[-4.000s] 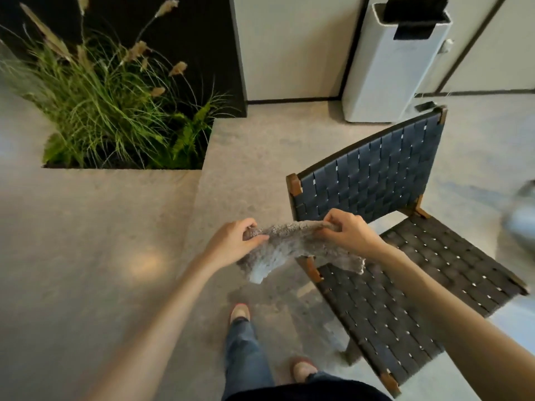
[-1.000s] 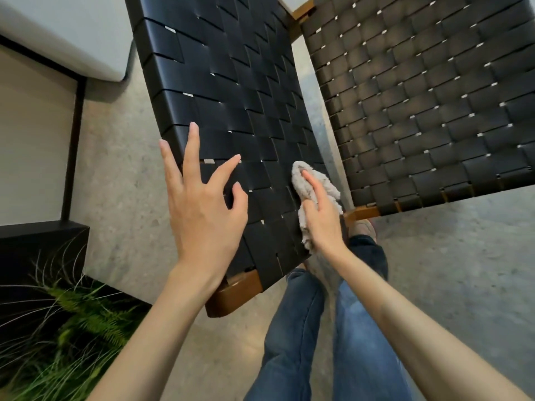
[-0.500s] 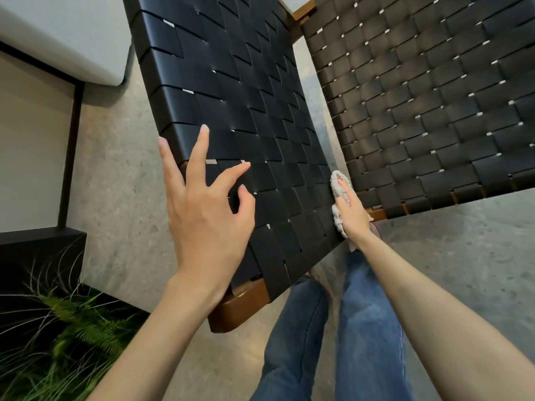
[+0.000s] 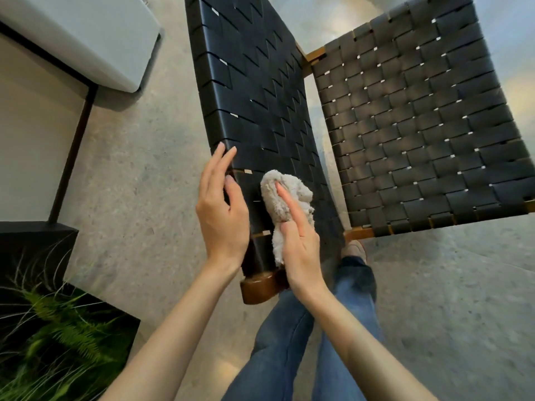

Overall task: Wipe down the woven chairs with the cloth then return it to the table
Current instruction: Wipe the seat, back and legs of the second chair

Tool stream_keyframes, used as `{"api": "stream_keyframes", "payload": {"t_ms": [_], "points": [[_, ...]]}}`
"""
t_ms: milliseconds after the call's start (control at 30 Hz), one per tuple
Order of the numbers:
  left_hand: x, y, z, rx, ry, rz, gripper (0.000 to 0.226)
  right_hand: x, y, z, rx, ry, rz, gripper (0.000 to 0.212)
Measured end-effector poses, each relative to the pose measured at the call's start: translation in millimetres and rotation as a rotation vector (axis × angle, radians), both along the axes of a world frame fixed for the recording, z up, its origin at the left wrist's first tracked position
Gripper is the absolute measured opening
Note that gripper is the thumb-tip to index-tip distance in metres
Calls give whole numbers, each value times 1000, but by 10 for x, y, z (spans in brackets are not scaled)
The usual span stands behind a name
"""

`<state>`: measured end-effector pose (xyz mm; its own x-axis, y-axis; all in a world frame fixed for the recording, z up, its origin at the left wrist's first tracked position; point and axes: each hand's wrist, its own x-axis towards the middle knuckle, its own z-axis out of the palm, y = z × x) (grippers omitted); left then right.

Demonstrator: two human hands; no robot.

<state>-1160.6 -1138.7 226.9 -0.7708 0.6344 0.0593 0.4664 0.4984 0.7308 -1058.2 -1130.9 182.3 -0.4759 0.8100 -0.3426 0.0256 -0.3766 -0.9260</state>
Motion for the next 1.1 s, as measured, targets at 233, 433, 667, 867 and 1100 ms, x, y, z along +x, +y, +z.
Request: {"api": "stream_keyframes", "payload": {"t_ms": [233, 433, 667, 867, 1100], "points": [[-430, 124, 148, -35, -23, -35, 39, -595, 308, 312, 199, -67, 67, 51], [-540, 391, -2, -192, -66, -67, 46, -564, 484, -134, 205, -115, 71, 45], [-520, 721, -109, -346, 123, -97, 61, -480, 1020, -1053, 171, -208, 55, 49], [-540, 814, -149, -404, 196, -73, 67, -274, 1473, -1968, -49, -439, 41, 45], [-546, 831, -164, -414, 237, -37, 66, -178, 1668, -2150, -255, -495, 20, 44]]}}
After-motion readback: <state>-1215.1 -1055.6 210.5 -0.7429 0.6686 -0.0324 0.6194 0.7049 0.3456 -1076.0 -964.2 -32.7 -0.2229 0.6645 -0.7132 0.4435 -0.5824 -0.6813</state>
